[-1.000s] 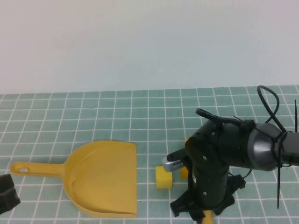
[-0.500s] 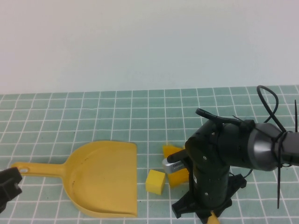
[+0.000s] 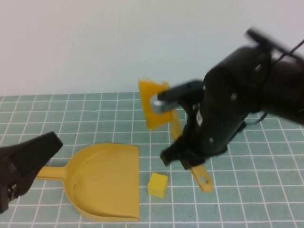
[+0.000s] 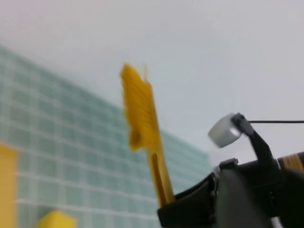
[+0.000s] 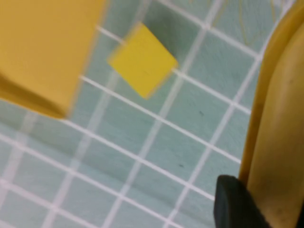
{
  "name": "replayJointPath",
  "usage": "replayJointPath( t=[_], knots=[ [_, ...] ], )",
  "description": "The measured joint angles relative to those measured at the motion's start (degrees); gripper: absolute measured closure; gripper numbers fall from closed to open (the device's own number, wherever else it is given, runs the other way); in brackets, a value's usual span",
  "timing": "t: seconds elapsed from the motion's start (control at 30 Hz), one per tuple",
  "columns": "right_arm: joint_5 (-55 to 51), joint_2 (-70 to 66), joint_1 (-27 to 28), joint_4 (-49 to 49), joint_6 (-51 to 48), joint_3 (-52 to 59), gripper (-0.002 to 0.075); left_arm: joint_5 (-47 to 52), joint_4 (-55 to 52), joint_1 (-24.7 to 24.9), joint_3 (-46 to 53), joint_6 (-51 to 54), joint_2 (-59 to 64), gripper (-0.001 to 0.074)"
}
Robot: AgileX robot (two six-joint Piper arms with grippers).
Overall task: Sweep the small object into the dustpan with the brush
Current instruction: Hand over the broom
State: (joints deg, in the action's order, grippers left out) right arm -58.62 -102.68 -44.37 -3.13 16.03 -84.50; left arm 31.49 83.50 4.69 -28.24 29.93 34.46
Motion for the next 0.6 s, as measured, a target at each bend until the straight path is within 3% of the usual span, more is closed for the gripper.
replayJointPath(
  t=[0.1, 0.17, 0.37, 0.6],
  knots=[
    [-0.8, 2.9, -0.1, 5.2, -4.3, -4.1, 0.0537, 1.0, 4.7, 0.0, 0.0, 0.5, 1.0, 0.026],
    [-1.0, 4.3, -1.1, 8.3, -6.9, -7.0, 0.0538, 2.1, 5.6, 0.0, 0.0, 0.5, 2.4, 0.0206],
    [-1.7, 4.9, -6.5, 11.0, -9.4, -13.1, 0.0538, 7.7, 11.0, 0.0, 0.0, 2.5, 8.9, 0.02],
    [-1.7, 4.8, -9.7, 11.7, -9.7, -14.0, 0.0538, 13.2, 19.7, 0.0, 0.0, 13.6, 14.9, 0.0201]
  ],
)
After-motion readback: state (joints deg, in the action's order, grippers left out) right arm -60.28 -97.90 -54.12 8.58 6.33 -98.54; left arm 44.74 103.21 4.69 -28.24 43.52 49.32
